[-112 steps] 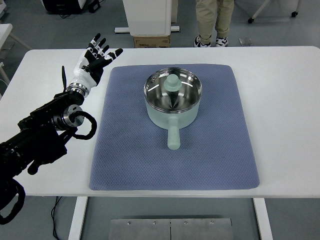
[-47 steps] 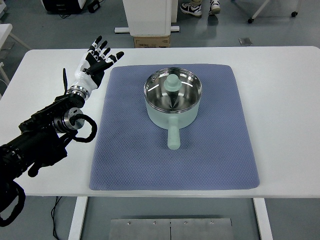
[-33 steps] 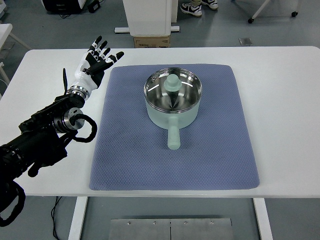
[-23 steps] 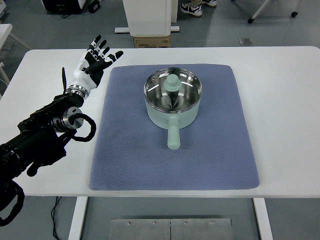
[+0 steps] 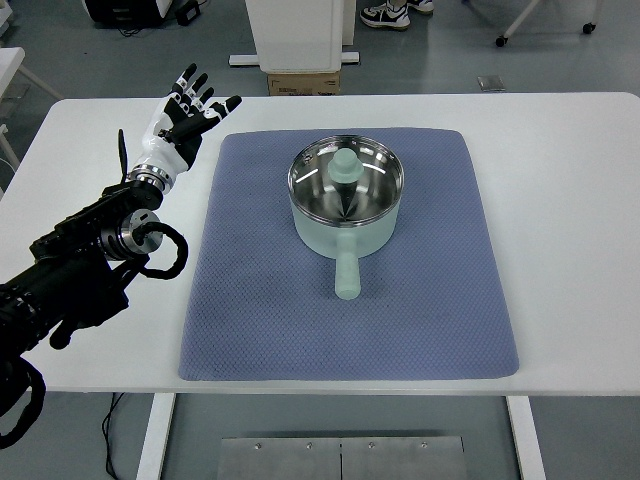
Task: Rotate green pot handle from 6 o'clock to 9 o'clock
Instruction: 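Raise the left hand up and over toward the far side of the pot, then lower the left hand fingers down into the green pot, then drag the pot with the left hand, swinging its handle toward the left arm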
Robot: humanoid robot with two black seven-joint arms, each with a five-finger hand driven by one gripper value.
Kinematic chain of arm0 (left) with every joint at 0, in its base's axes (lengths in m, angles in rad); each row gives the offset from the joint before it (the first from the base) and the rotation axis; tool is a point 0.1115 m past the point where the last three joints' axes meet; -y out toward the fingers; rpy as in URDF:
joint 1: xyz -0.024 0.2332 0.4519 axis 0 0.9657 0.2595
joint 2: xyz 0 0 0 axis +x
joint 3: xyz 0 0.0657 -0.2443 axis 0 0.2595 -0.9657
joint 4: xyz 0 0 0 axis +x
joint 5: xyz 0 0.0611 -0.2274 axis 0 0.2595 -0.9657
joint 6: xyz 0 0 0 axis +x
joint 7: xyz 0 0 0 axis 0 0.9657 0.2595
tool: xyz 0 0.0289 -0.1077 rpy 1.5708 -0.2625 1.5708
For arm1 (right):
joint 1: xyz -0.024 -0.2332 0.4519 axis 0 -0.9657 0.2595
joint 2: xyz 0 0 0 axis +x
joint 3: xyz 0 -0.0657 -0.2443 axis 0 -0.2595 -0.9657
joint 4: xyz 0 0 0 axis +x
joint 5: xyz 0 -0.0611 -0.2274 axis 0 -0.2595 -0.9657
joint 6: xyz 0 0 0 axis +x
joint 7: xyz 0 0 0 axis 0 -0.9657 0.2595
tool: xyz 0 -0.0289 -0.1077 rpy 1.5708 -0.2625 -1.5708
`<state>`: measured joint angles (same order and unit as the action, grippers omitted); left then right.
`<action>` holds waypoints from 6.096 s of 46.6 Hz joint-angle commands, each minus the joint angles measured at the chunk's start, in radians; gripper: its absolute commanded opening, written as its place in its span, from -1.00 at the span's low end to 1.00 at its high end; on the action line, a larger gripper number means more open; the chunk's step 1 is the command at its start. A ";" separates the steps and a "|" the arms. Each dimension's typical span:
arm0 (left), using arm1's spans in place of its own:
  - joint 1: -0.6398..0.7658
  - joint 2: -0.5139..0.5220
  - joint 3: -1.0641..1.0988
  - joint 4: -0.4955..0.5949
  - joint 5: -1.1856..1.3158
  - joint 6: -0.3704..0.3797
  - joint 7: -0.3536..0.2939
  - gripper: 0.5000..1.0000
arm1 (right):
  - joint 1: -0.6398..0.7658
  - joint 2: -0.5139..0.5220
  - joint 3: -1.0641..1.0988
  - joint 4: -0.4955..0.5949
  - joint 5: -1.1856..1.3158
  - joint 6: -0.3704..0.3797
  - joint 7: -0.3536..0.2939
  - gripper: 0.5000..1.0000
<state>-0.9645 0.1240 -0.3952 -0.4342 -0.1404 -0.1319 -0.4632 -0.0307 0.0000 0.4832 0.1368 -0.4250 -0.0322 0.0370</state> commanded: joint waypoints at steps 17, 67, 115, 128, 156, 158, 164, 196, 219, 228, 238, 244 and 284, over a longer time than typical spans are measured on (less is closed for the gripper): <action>-0.079 0.134 0.001 -0.235 -0.001 0.015 0.000 1.00 | 0.000 0.000 0.000 0.000 0.000 0.000 0.000 1.00; -0.218 0.302 -0.071 -0.474 0.318 0.003 -0.110 1.00 | 0.000 0.000 0.000 0.000 0.000 0.000 0.000 1.00; -0.468 0.246 0.197 -0.707 0.613 0.213 -0.148 1.00 | 0.000 0.000 0.000 0.000 0.000 0.000 0.000 1.00; -0.672 0.250 0.502 -0.787 0.608 0.147 -0.148 1.00 | 0.000 0.000 0.000 0.000 0.000 0.000 0.000 1.00; -0.889 0.241 0.743 -0.799 0.492 -0.147 -0.148 1.00 | 0.000 0.000 0.000 0.000 0.000 0.000 0.001 1.00; -0.889 0.240 0.753 -0.799 0.492 -0.147 -0.148 1.00 | 0.000 0.000 0.000 0.000 0.000 0.000 0.000 1.00; -0.889 0.240 0.763 -0.799 0.493 -0.167 -0.148 1.00 | 0.000 0.000 0.000 0.000 0.000 0.000 0.000 1.00; -0.953 0.224 0.759 -0.811 0.777 -0.420 -0.060 1.00 | 0.000 0.000 0.000 0.000 0.000 0.000 0.001 1.00; -0.939 0.125 0.766 -0.834 0.993 -0.453 -0.035 1.00 | 0.000 0.000 0.000 0.001 0.000 0.000 0.001 1.00; -0.922 0.089 0.792 -0.830 1.064 -0.451 -0.008 1.00 | 0.000 0.000 0.000 0.000 0.000 0.000 0.001 1.00; -0.898 0.069 0.817 -0.822 1.121 -0.446 -0.006 1.00 | 0.000 0.000 0.000 0.000 0.000 0.000 0.000 1.00; -0.882 0.059 0.819 -0.819 1.159 -0.445 -0.005 1.00 | 0.000 0.000 0.000 0.000 0.000 0.000 0.000 1.00; -0.853 0.040 0.840 -0.811 1.251 -0.433 0.043 1.00 | 0.000 0.000 0.000 0.000 0.000 0.000 0.000 1.00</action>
<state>-1.8178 0.1679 0.4438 -1.2453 1.1040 -0.5616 -0.4219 -0.0307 0.0000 0.4832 0.1367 -0.4249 -0.0322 0.0375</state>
